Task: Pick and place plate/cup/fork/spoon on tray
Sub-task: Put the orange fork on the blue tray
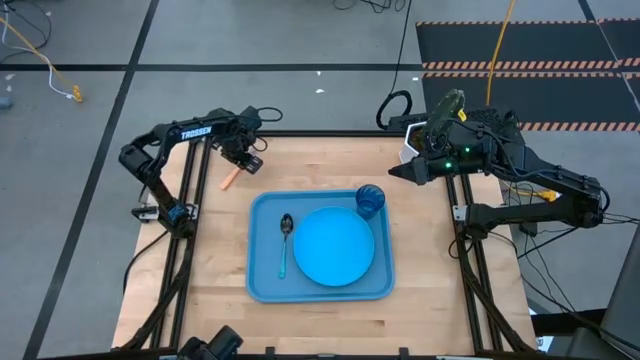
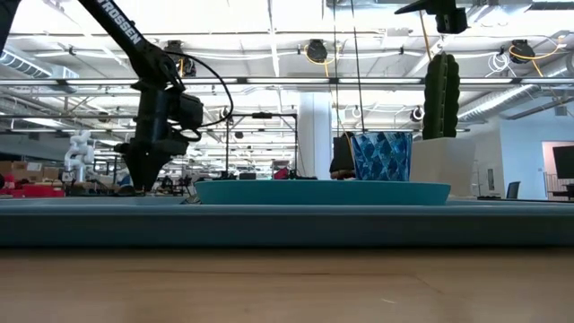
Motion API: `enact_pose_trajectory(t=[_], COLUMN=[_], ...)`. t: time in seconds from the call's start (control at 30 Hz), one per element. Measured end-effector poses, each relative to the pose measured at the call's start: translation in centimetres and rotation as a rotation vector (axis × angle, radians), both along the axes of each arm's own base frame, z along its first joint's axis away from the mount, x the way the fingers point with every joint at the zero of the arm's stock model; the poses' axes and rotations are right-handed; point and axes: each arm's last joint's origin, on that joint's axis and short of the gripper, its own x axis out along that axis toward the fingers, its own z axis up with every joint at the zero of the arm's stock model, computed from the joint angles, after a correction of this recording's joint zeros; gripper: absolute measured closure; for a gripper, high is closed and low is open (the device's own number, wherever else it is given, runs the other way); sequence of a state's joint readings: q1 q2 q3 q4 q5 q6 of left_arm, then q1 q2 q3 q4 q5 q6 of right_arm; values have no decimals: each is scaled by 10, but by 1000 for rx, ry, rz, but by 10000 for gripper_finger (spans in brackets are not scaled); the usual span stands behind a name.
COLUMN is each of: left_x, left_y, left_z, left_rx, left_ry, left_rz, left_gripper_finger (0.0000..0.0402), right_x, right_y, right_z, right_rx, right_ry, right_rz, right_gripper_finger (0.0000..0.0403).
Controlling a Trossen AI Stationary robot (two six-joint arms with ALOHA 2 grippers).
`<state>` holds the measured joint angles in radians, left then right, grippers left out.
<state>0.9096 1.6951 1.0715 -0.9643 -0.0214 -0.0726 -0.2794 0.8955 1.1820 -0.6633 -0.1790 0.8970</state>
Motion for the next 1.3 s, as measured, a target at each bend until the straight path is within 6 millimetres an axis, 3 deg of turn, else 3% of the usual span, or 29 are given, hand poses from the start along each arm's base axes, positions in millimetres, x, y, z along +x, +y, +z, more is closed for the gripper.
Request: enact_pose_trajectory(t=[0.43, 0.63, 0.93, 1.3], left_x=[-15, -12, -9, -8], left_y=[-15, -10, -4, 10], left_z=[-26, -22, 2, -37], left_rx=[-72, -24, 112, -41], left_ry=[37, 33, -3, 19], left_rz=[42, 56, 28, -5], left_gripper_finger=[252, 252, 252, 252], right_x=[0, 0, 1, 1], right_y=[0, 0, 0, 0], right_z=[0, 0, 0, -1], right_rx=[7, 26, 31, 60], right_ry=[0, -1, 0, 1], right_rz=[-3, -12, -14, -24], right_gripper_finger=[236, 236, 236, 236])
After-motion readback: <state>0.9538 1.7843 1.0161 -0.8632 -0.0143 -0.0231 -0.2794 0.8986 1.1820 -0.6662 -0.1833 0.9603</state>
